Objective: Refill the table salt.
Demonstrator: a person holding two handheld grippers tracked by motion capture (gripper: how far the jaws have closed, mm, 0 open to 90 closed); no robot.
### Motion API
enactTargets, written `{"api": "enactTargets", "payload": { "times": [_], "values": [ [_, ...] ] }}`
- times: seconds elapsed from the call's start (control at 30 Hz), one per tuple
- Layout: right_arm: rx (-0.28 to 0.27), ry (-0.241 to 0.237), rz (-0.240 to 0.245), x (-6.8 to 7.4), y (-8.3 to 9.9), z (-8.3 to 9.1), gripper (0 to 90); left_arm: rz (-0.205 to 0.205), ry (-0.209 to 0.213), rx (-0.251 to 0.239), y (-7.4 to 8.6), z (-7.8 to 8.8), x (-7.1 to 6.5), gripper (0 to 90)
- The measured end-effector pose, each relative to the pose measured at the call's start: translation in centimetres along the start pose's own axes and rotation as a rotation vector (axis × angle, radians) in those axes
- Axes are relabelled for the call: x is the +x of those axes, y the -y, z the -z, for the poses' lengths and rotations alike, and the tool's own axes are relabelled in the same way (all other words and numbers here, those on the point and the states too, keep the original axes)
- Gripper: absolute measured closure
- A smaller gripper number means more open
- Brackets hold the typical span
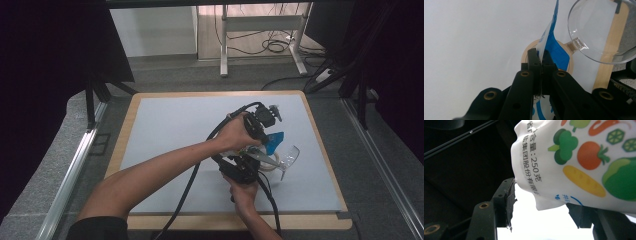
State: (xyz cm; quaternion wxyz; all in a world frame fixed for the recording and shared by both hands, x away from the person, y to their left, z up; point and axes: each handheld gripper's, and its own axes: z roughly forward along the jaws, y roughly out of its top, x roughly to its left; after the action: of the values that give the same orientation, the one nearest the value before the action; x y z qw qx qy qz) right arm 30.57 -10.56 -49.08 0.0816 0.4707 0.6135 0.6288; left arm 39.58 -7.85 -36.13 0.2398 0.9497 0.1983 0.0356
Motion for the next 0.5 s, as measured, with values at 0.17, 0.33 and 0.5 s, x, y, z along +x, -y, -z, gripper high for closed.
{"api": "enactTargets", "payload": {
  "times": [0.17, 0.33, 0.5],
  "values": [
    [-0.002, 0.009, 0.013, -0.05, 0.0, 0.03, 45.3, 0.001, 0.001, -0.004, -0.04, 0.04, -0.08, 90.0],
    [-0.005, 0.016, 0.022, -0.03, -0.01, 0.03, 46.5, 0.001, 0.001, -0.002, -0.05, 0.08, -0.13, 90.0],
    [-0.003, 0.017, 0.03, -0.03, 0.01, 0.02, 47.0, 0.001, 0.002, -0.003, -0.03, 0.14, -0.07, 90.0]
  ]
}}
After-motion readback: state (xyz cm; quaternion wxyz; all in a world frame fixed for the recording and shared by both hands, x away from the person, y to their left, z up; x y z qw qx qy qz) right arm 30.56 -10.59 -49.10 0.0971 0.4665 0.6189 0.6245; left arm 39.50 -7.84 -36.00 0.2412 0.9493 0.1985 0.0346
